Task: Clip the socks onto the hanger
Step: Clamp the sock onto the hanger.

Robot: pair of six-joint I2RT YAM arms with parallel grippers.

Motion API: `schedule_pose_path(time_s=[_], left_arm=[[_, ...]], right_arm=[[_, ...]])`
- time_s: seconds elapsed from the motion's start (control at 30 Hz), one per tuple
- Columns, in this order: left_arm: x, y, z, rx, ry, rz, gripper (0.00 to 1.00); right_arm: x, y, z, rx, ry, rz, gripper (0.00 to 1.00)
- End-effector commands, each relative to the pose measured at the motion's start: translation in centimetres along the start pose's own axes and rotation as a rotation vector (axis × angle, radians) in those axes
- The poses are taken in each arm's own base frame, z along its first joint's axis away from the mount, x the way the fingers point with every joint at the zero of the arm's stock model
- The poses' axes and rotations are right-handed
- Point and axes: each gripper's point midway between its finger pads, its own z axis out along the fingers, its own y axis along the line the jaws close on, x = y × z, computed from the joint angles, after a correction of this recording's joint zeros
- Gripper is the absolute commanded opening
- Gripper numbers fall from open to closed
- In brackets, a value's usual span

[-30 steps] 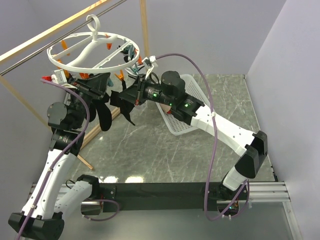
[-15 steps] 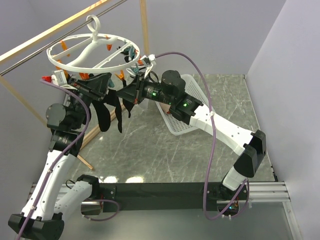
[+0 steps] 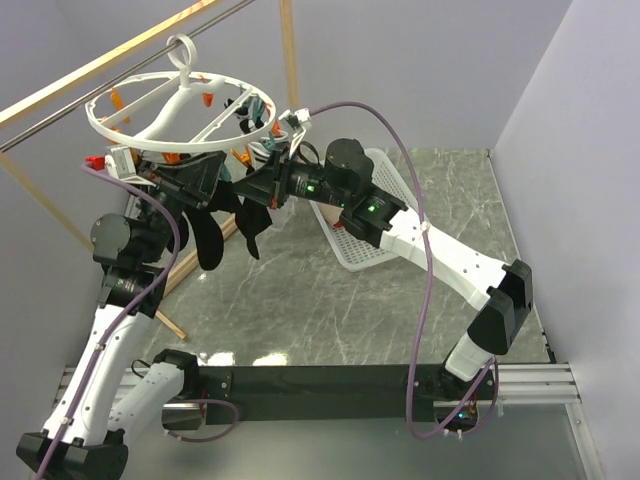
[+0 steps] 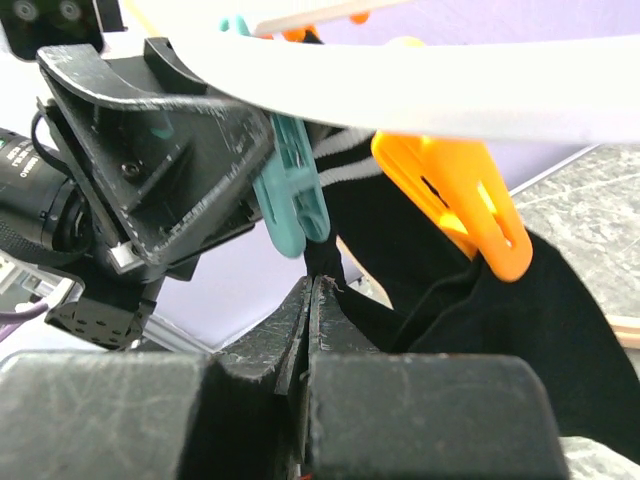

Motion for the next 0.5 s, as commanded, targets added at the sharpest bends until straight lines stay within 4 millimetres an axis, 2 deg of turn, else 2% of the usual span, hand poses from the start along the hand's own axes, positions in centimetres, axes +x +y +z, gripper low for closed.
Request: schedule_pose_path(time_s=[0.0,0.37,0.47], left_arm=[[-1.36,-2.34,-0.66,0.093,-0.045,0.03,0.04],[-1.47,-2.09,-0.72,0.077,-0.049,0.039,0.04],[-1.32,-2.63,-0.63,0.109,-0.04,0.031,0.04]], right_arm=[[-2.47,1.78,-0.77,-0.058,-0.049,-0.076,0.0],[-2.94,1.43,-0.86,-0.07,-0.037,-0.104,0.0],[-2.85,1.4,-0.94,-0.086,-0.031,-0.102,0.0]])
